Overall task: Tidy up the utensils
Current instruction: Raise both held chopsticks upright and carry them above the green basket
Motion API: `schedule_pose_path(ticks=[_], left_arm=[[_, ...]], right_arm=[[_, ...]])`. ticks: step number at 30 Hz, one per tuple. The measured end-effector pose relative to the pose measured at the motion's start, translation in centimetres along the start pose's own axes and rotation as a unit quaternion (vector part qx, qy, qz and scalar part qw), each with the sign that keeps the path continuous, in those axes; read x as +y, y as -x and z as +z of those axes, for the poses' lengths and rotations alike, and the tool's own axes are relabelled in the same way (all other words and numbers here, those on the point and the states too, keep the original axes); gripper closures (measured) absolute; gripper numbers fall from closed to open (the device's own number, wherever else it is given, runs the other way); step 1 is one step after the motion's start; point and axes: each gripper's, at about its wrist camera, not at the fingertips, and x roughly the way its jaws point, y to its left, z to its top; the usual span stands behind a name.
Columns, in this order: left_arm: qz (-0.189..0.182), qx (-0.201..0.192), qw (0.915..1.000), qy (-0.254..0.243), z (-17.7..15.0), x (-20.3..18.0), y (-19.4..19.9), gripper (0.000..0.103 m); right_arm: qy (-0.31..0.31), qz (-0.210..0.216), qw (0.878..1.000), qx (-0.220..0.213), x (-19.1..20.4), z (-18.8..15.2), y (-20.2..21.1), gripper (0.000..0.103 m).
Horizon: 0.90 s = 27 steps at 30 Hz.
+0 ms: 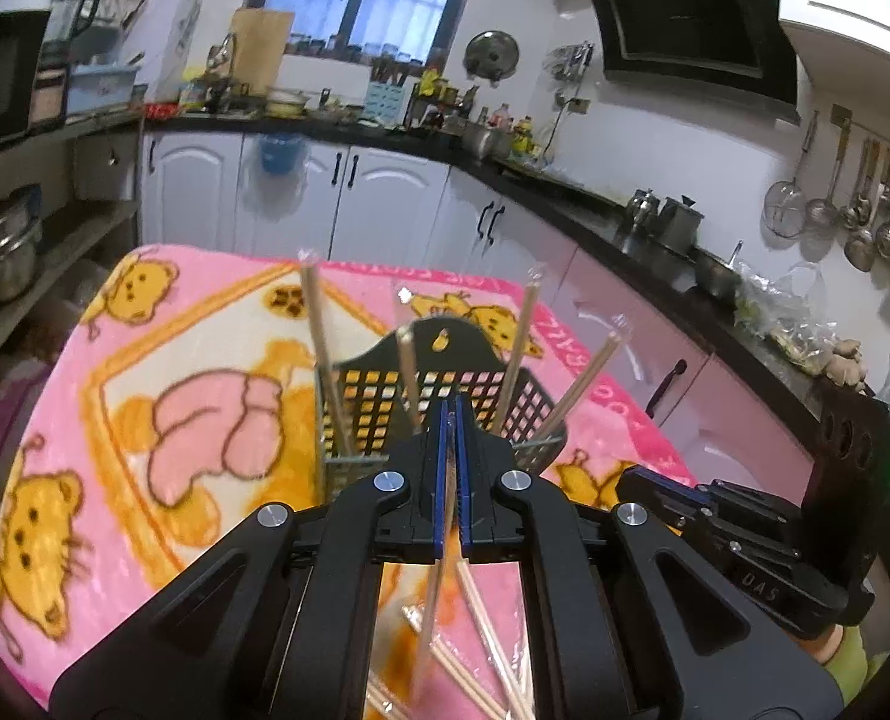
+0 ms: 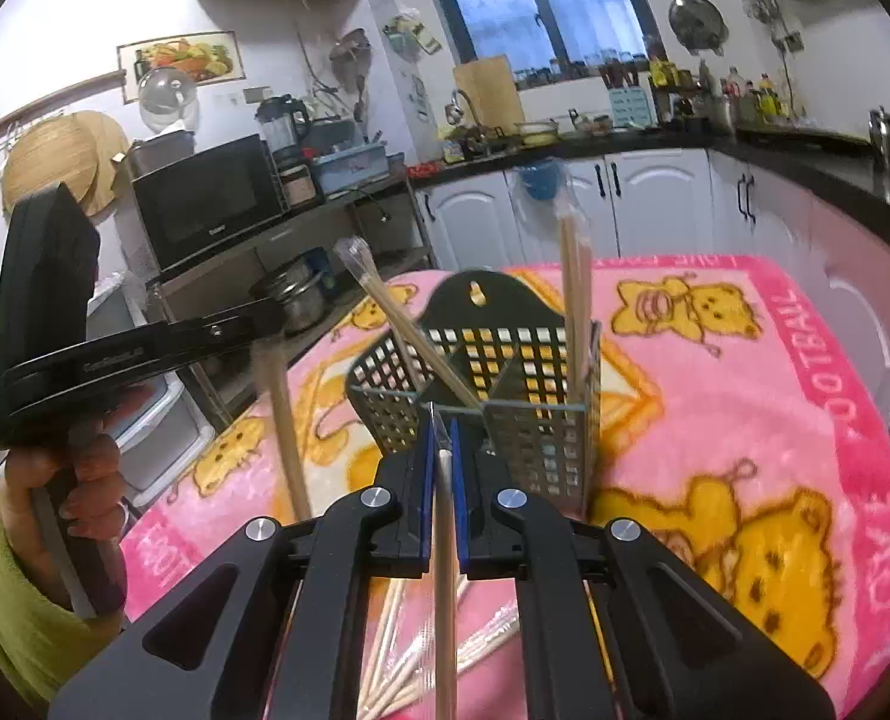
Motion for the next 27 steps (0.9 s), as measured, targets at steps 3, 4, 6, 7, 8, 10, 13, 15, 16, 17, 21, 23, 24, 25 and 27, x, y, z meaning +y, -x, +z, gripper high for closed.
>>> schedule_pose_path(ticks=[3, 4, 6, 7, 8, 10, 13, 15, 16, 17, 21, 23, 24, 25, 27], left_arm=[[-0.004, -0.008, 0.9999, -0.006, 0.6, -0.6, 0.4, 0.102], [-0.006, -0.012, 0.9999, -0.009, 0.9, -0.7, 0.6, 0.102], [-0.008, -0.018, 0.9998, -0.011, 1.2, -1.0, 0.8, 0.102], [-0.008, -0.02, 0.9997, -0.012, 1.4, -1.1, 1.0, 0.102], [-0.009, -0.022, 0.9996, -0.013, 1.6, -1.3, 1.0, 0.102], [-0.01, -0.026, 0.9995, -0.016, 2.1, -1.5, 1.2, 0.102], [-0.011, -0.031, 0.9993, -0.018, 2.7, -1.7, 1.4, 0.102], [-0.011, -0.036, 0.9991, -0.021, 3.0, -1.8, 1.5, 0.102], [-0.012, -0.039, 0.9989, -0.022, 3.3, -2.0, 1.6, 0.102], [-0.013, -0.041, 0.9988, -0.023, 3.5, -2.0, 1.7, 0.102], [-0.017, -0.051, 0.9981, -0.031, 4.6, -2.6, 2.0, 0.102], [-0.016, -0.058, 0.9975, -0.037, 5.1, -2.9, 2.2, 0.102], [-0.016, -0.063, 0.9971, -0.039, 5.5, -3.0, 2.4, 0.102], [-0.017, -0.066, 0.9968, -0.042, 5.7, -3.1, 2.4, 0.102], [-0.014, -0.073, 0.9962, -0.046, 6.3, -3.2, 2.5, 0.102]], right_arm=[[0.013, 0.0, 1.0, -0.012, 0.6, 0.9, 0.5, 0.097], [0.016, 0.0, 1.0, -0.017, 0.8, 1.1, 0.7, 0.097], [0.021, 0.001, 0.999, -0.029, 1.1, 1.7, 1.1, 0.097], [0.021, 0.002, 0.999, -0.035, 1.2, 2.0, 1.3, 0.097], [0.02, 0.004, 0.999, -0.043, 1.2, 2.3, 1.5, 0.097], [0.02, 0.005, 0.998, -0.053, 1.3, 2.8, 1.7, 0.097], [0.018, 0.002, 0.997, -0.078, 1.1, 3.8, 2.2, 0.097], [0.016, 0.001, 0.996, -0.093, 0.9, 4.4, 2.4, 0.097], [0.014, -0.001, 0.995, -0.101, 0.8, 4.7, 2.4, 0.097], [0.014, -0.002, 0.994, -0.105, 0.8, 5.0, 2.5, 0.097], [0.015, -0.013, 0.991, -0.131, 0.4, 6.5, 2.5, 0.097], [0.017, -0.019, 0.99, -0.139, 0.3, 7.1, 2.3, 0.097], [0.019, -0.022, 0.989, -0.143, 0.2, 7.6, 2.2, 0.097], [0.02, -0.025, 0.989, -0.146, 0.1, 7.9, 2.0, 0.097], [0.027, -0.03, 0.988, -0.152, 0.1, 8.7, 1.7, 0.097]])
